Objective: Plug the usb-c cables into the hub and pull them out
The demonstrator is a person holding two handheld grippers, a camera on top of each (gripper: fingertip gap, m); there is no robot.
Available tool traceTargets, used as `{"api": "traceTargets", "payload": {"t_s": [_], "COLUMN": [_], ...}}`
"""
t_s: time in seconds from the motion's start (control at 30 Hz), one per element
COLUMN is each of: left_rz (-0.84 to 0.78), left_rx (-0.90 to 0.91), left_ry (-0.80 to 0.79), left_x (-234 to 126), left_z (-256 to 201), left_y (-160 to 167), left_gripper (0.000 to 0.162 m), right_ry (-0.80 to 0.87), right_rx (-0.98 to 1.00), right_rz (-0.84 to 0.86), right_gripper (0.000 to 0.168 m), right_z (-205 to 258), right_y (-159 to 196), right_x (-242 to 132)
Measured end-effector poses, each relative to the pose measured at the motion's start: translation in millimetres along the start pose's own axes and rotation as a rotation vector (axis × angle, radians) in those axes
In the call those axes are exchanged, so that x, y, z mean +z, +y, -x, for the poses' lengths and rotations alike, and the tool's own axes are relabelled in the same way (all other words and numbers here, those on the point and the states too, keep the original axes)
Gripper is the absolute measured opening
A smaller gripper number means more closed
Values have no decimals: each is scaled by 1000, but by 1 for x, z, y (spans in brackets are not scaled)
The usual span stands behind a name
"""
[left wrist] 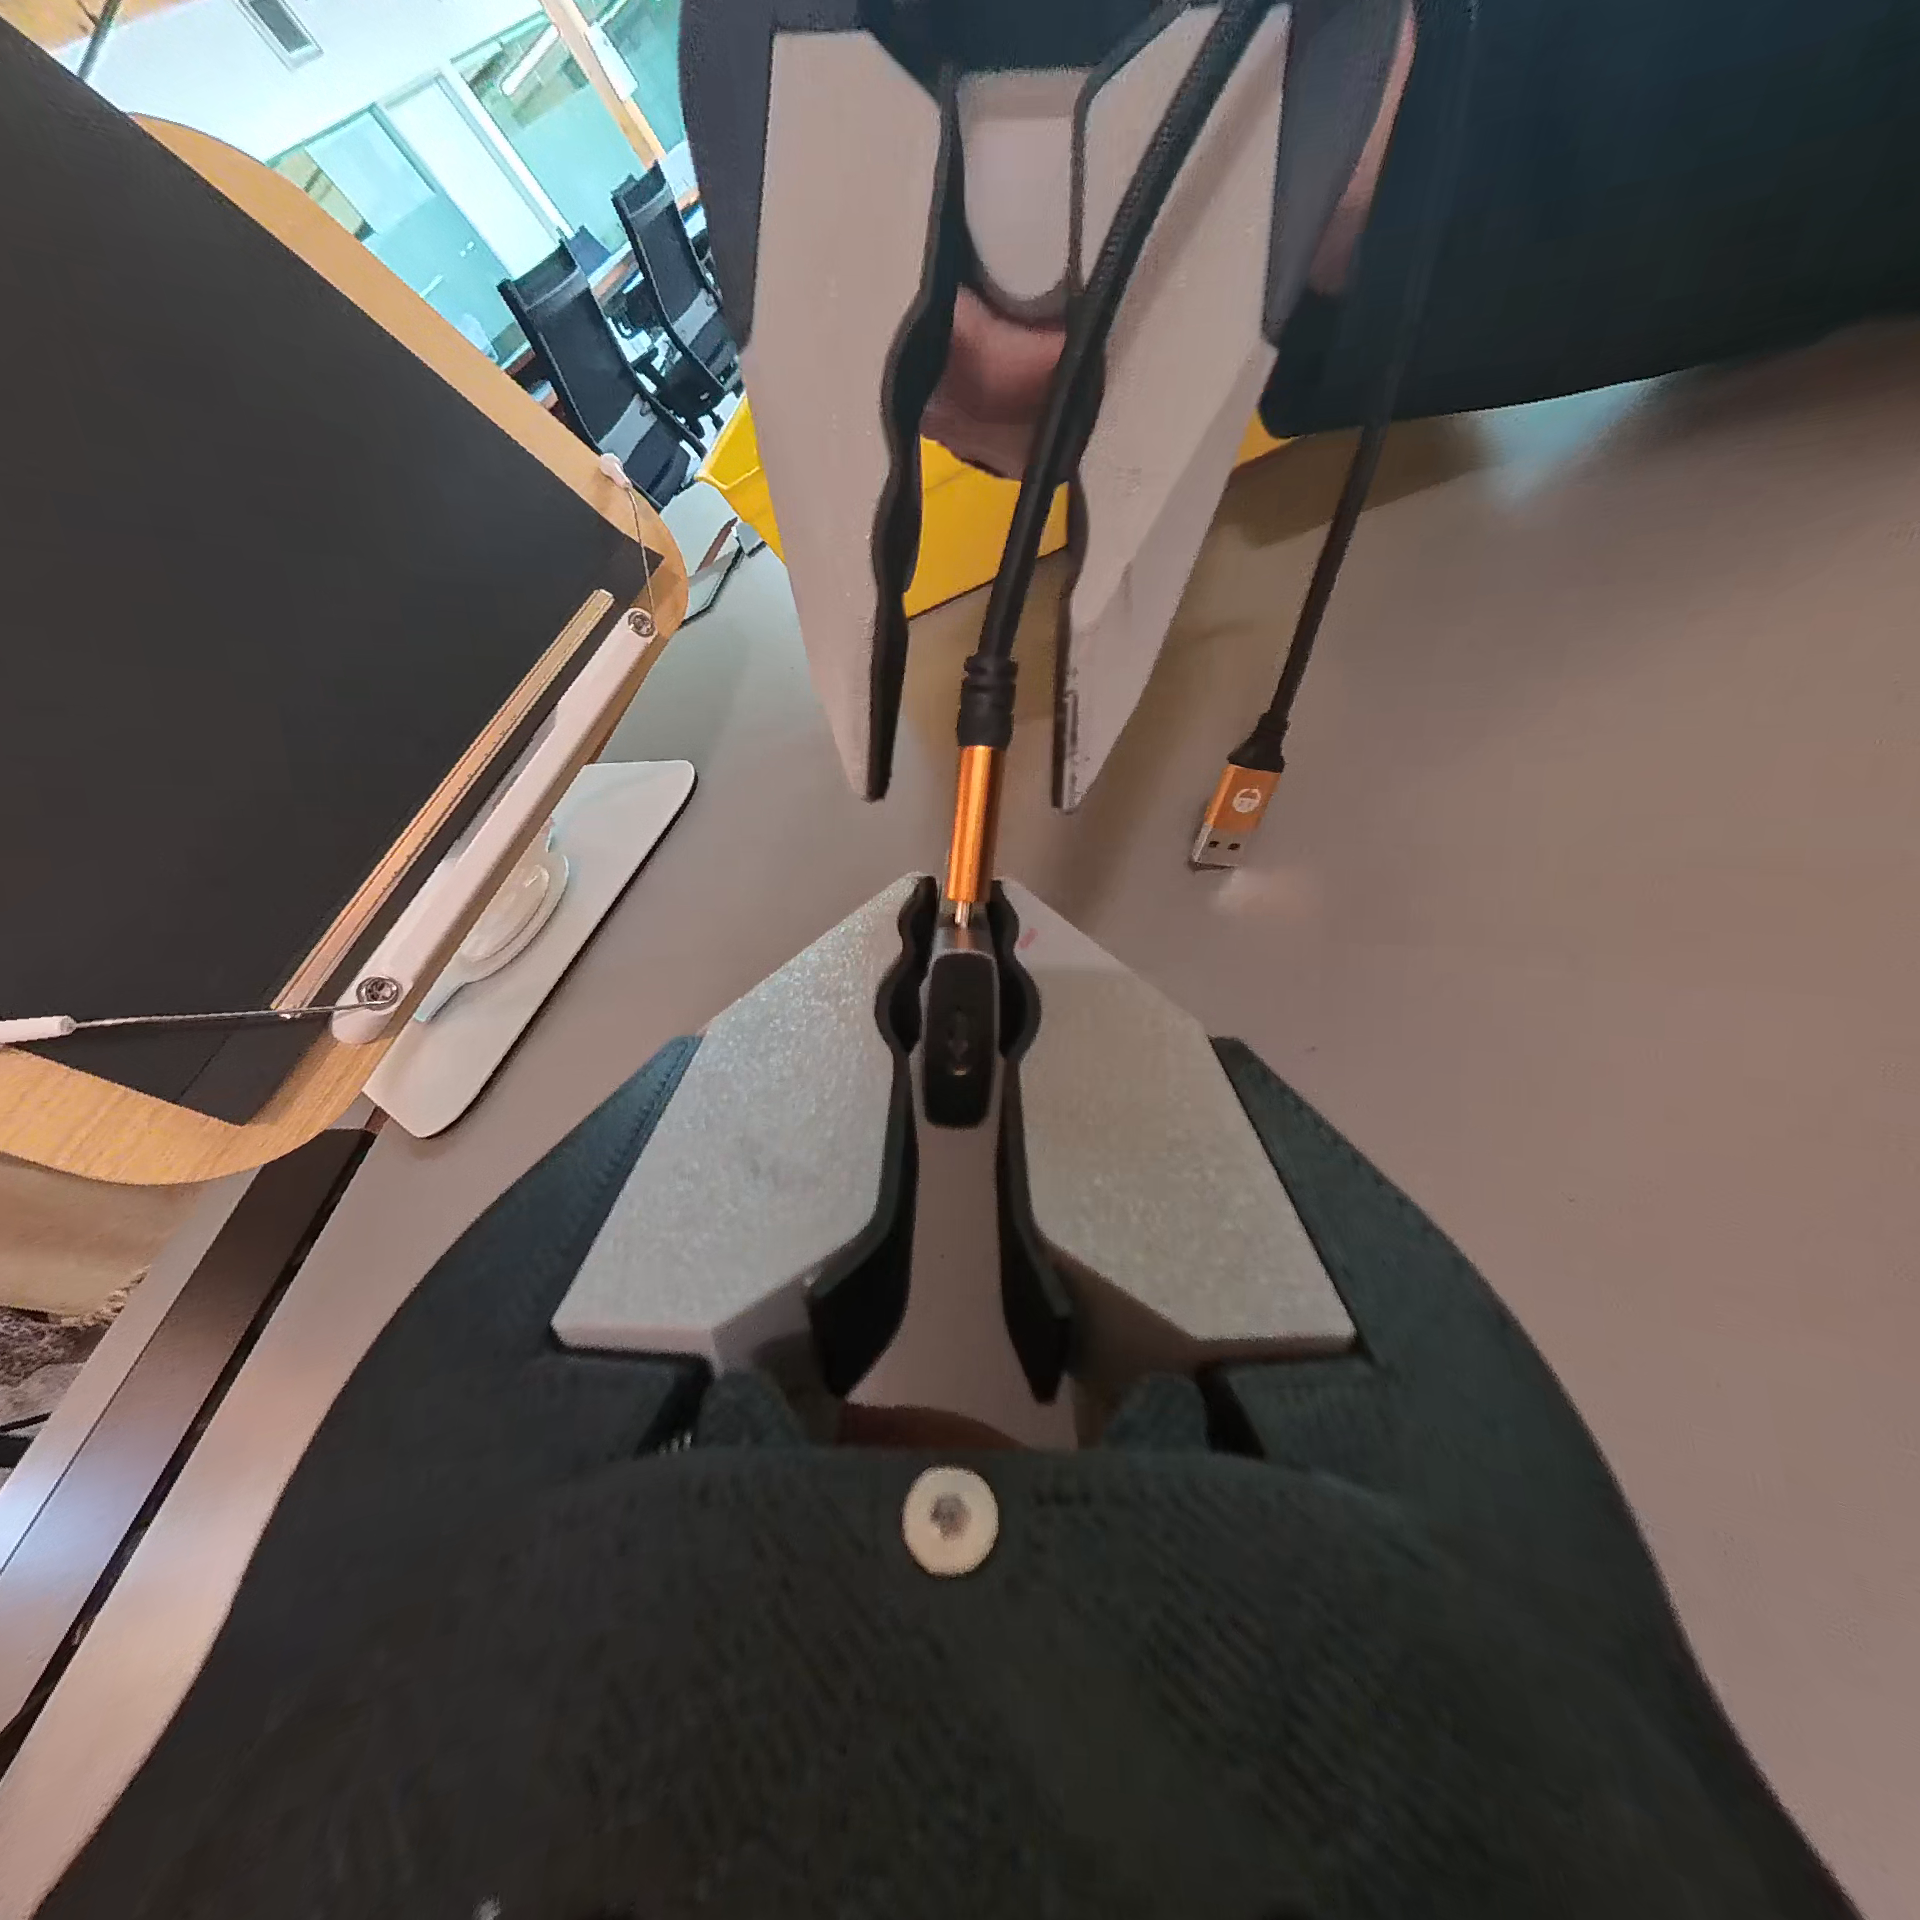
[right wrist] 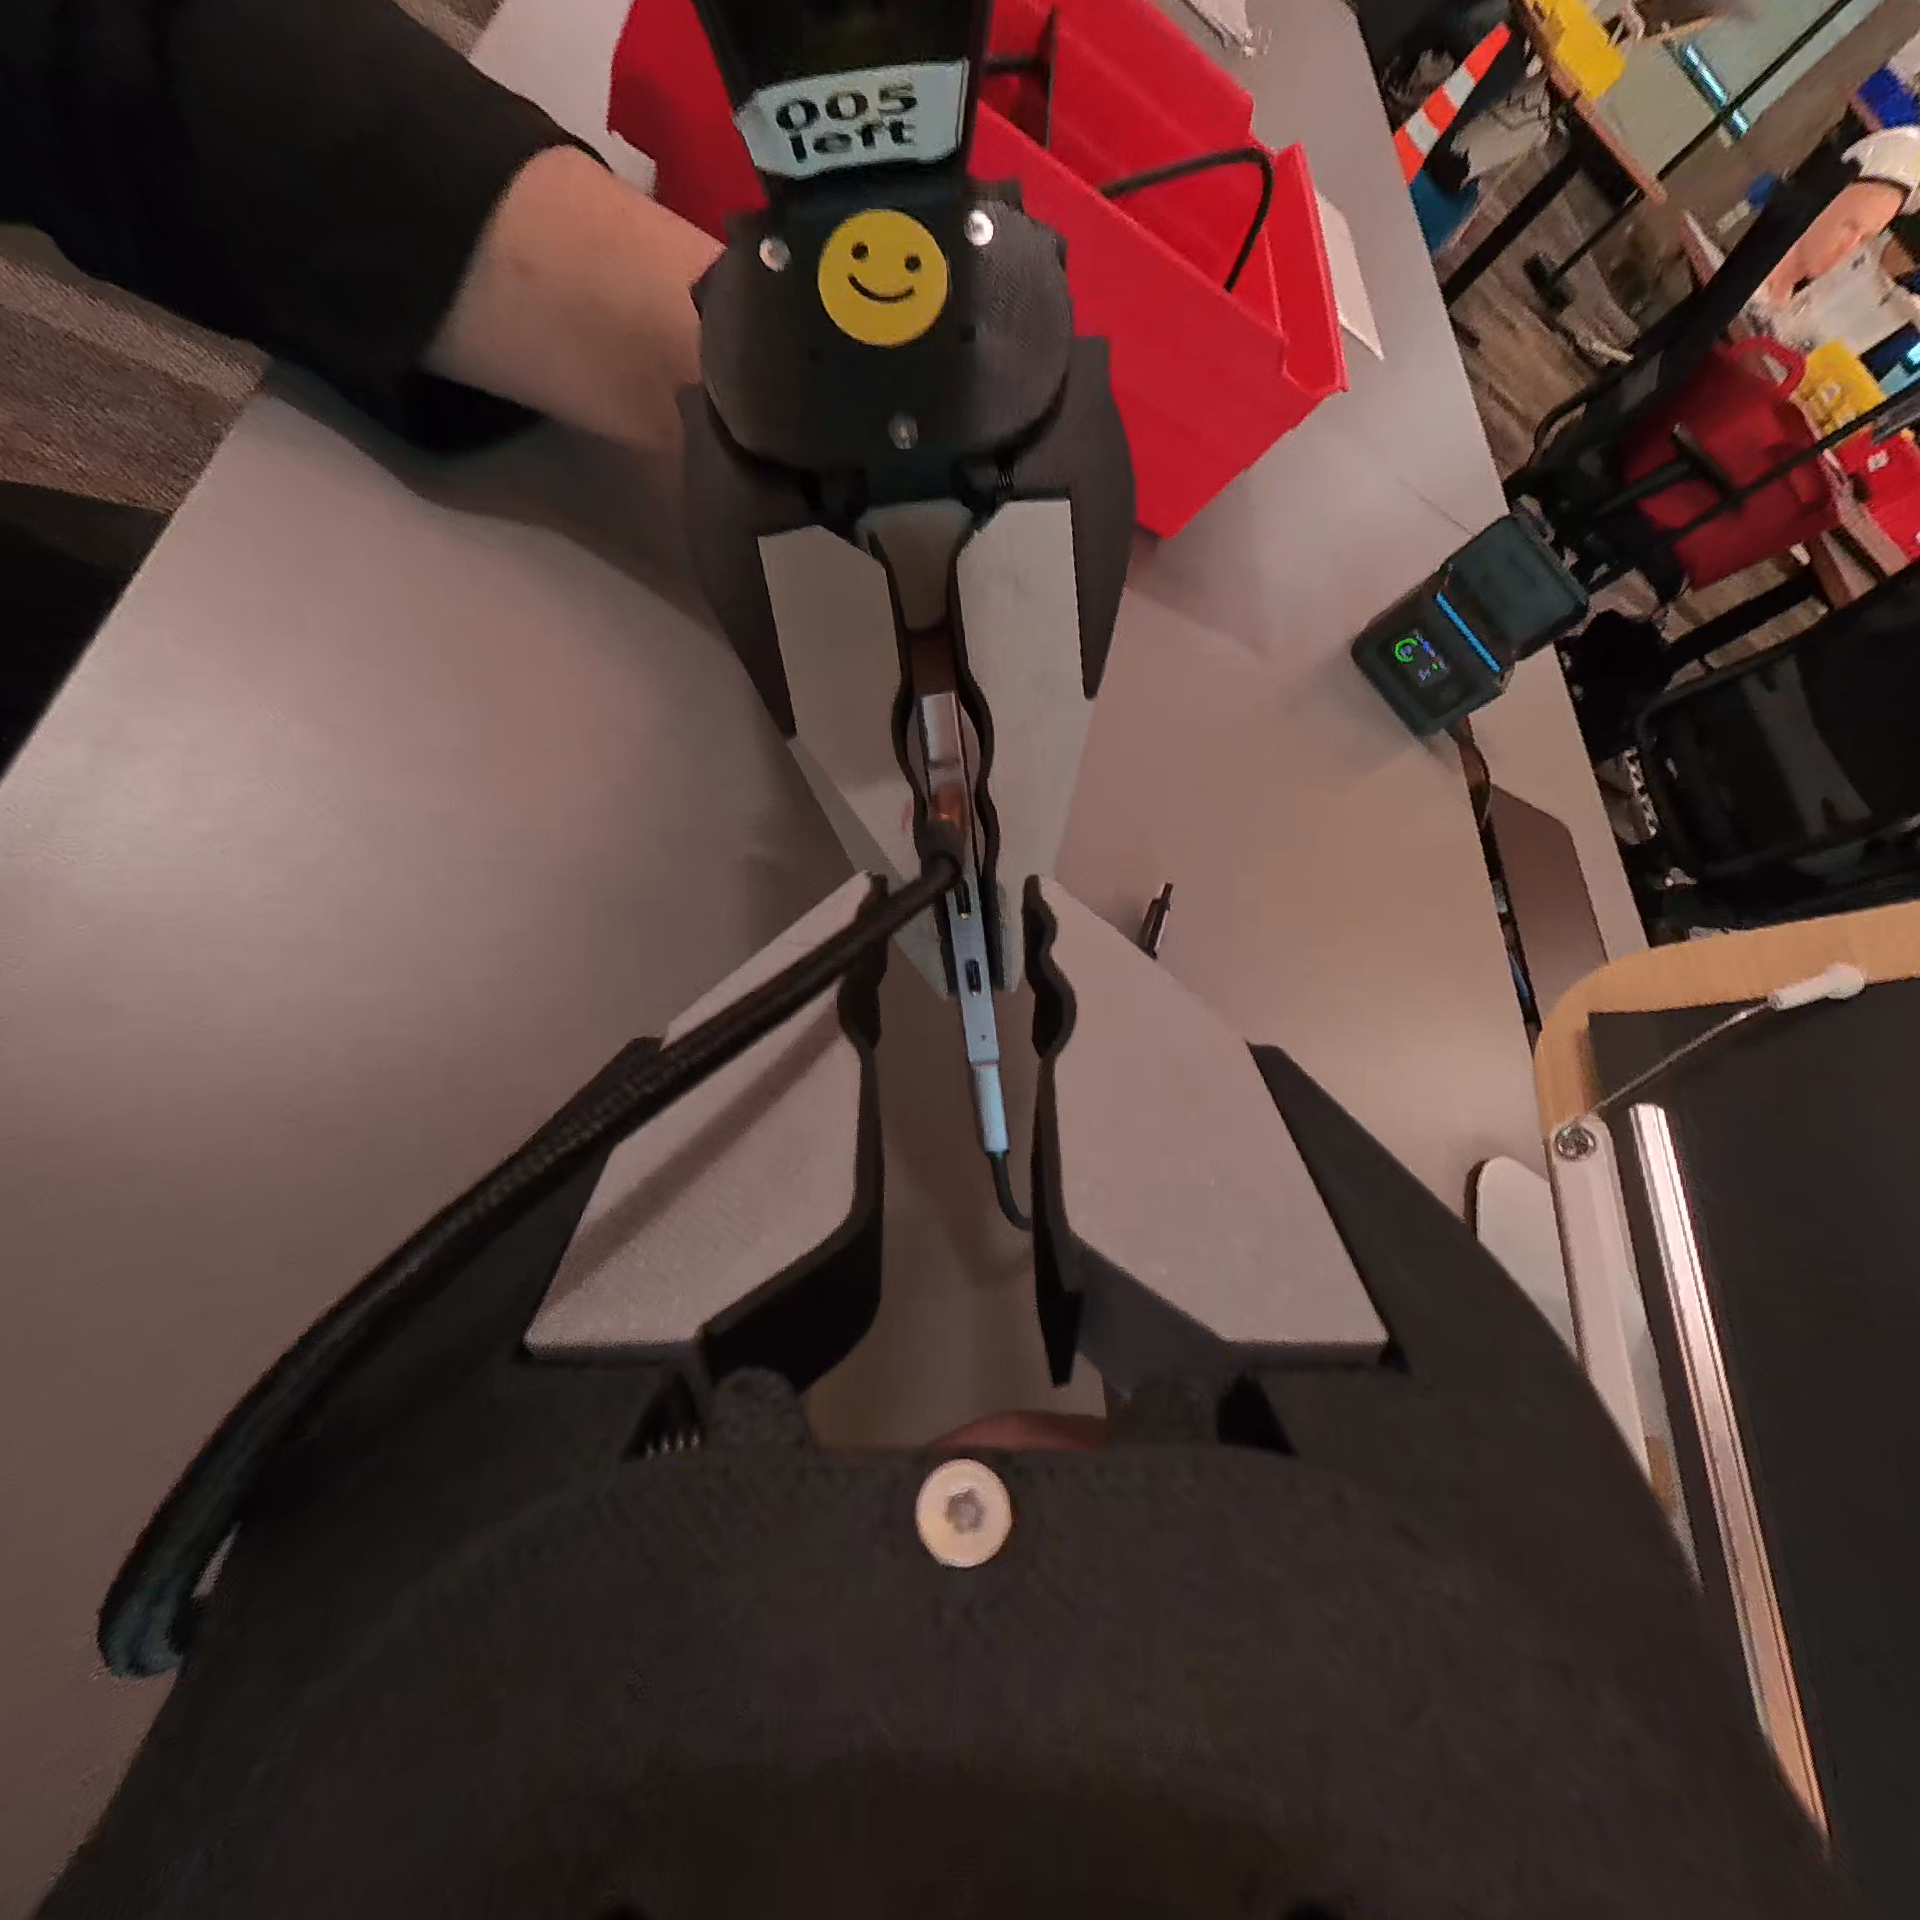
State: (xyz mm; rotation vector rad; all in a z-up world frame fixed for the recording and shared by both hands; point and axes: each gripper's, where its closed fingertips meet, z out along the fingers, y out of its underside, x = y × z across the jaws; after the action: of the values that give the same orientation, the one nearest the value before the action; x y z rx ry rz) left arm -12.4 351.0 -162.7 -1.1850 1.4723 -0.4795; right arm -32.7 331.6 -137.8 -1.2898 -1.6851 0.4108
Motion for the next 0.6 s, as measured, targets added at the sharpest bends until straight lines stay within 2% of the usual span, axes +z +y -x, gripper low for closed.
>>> {"api": "traceTargets", "payload": {"t_s": [0.37,0.6], "left_rz": [30,78], "left_rx": [7,28], "left_ry": [7,4], "left_x": [2,7], "left_z": [-2,-5], "left_y": [6,11], "left_gripper": [7,7], "right_ry": [9,-11], "right_rx": [-29,-12], "right_rz": [-4,19], "right_gripper": [4,4], "right_z": [2,4], "right_y": [-4,0], "right_x": [3,5]}}
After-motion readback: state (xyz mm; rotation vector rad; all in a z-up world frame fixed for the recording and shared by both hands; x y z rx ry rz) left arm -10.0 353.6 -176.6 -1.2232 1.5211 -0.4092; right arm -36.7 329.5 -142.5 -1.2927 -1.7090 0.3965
